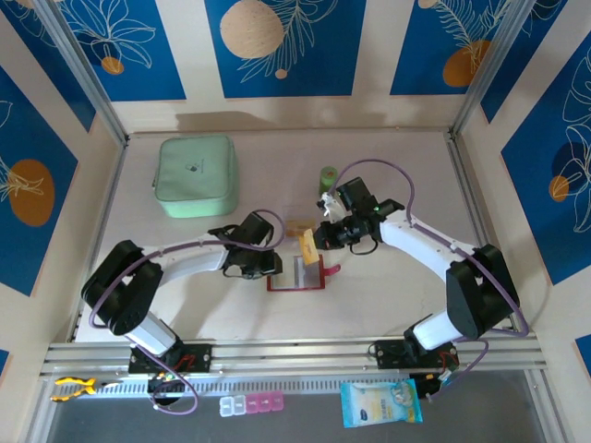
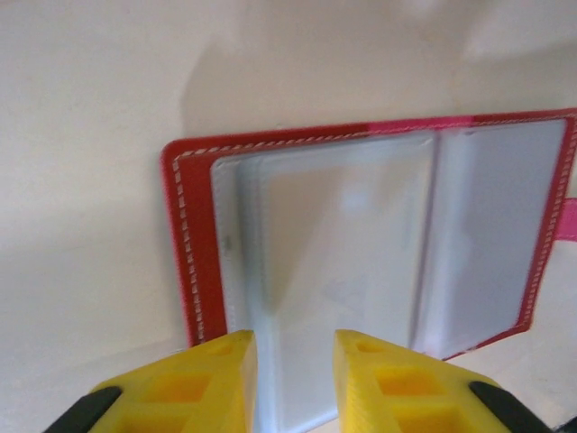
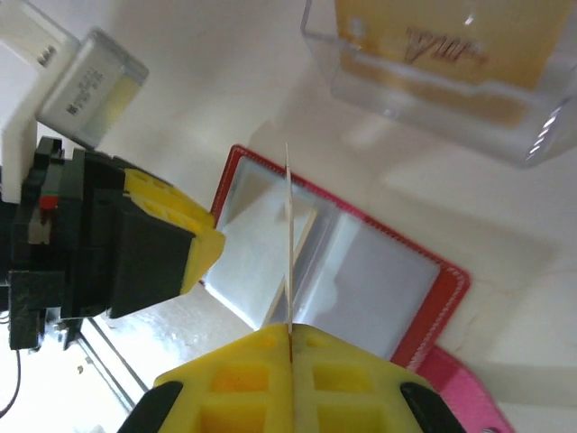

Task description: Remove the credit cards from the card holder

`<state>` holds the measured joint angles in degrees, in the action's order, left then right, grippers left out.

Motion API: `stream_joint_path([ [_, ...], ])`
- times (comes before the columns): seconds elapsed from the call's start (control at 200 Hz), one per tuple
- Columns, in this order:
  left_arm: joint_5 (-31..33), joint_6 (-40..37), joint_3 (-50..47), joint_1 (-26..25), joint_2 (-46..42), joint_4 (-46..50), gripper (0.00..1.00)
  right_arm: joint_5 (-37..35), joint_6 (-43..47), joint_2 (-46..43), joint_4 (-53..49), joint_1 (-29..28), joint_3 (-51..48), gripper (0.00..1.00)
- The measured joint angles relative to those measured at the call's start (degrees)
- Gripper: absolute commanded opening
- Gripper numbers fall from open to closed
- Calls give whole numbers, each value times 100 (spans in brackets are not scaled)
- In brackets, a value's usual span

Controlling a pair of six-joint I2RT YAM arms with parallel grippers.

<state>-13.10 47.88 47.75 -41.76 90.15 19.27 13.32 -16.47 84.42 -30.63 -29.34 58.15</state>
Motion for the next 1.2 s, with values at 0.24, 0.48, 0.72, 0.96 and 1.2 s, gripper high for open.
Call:
stream_joint_path([
  [0.24,28,0,-81,0,2,13,34,-304,1602,269,-658,125,975,0],
  [0.48,-39,24,-197,0,44,-188,34,-852,3416,1161,-1377,98,2026,0],
  [0.72,-151,114,-249,0,46,-391,34,-957,4975,1943,-2144,98,3073,0],
  [0.96,-162,133,-267,0,39,-402,36,-975,5855,2618,-2752,96,4175,0],
  [1.2,-122,157,-385,42,-205,-378,36,-1036,6319,3235,-3117,57,4723,0],
])
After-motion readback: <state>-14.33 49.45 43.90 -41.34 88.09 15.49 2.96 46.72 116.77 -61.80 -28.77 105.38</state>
